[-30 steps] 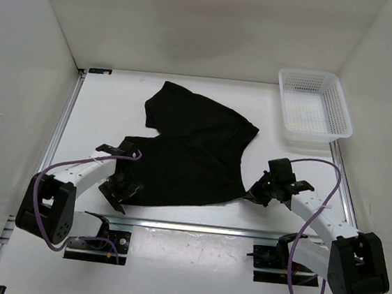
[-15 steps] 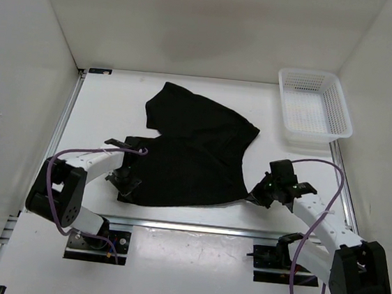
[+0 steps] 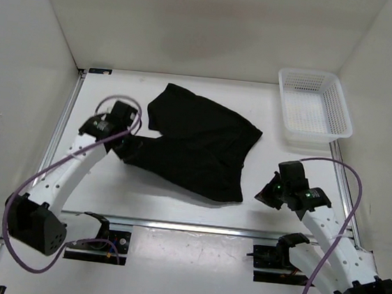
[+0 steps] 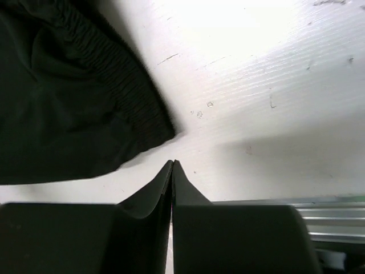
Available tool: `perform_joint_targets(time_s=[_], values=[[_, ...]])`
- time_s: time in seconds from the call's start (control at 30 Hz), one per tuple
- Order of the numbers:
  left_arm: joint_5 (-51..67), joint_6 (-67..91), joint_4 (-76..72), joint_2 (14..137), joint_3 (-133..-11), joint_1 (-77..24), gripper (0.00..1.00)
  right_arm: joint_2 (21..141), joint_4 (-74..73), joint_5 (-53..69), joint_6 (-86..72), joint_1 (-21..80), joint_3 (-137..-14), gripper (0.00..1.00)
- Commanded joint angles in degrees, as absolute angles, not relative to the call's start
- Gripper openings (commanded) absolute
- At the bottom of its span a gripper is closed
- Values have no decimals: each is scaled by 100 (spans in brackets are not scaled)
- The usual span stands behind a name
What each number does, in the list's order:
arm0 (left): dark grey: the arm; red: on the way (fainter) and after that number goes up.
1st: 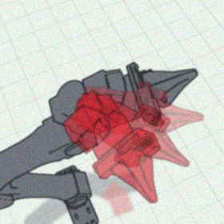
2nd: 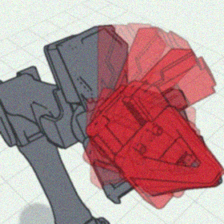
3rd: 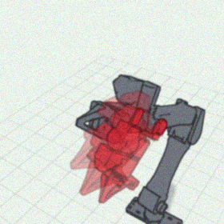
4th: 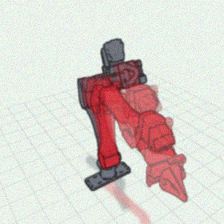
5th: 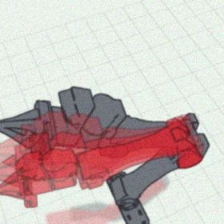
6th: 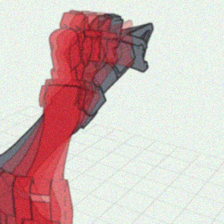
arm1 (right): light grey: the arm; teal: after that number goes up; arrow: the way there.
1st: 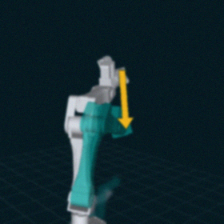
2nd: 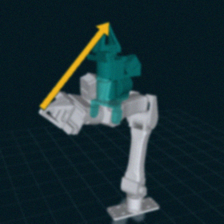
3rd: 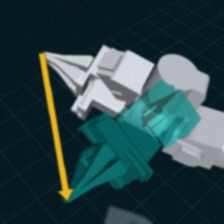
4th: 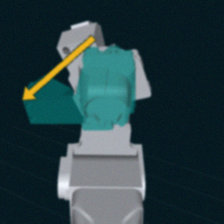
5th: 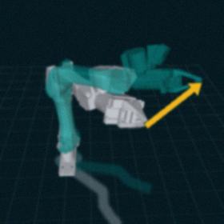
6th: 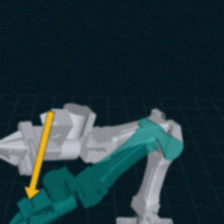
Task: Fold and stack the shorts
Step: Fold the shorts
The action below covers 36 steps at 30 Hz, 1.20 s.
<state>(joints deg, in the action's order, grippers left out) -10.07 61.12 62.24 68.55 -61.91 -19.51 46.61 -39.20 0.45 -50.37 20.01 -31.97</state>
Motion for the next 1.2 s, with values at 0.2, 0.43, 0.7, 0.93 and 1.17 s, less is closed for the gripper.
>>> perform_joint_targets(time_s=[0.2, 0.43, 0.7, 0.93, 1.17], values=[[-1477, 4860, 6354, 8612, -8885, -1872, 10, 4885, -4246, 112, -4518, 2021, -3929, 7], [-1336, 4703, 6302, 8675, -8657, -1872, 10, 5853, -2288, 2212, -5658, 2416, -3307, 62], [-1266, 4702, 6196, 8675, -8525, -1872, 10, 6731, -212, 2645, -7900, 2900, -2593, 57], [-1327, 4702, 6196, 8622, -8412, -1872, 10, 7118, -26, 2461, -8297, 3120, -2408, 59], [-1327, 4702, 6248, 8570, -8358, -1872, 10, 7830, 202, 2461, -8350, 3120, -2479, 61]])
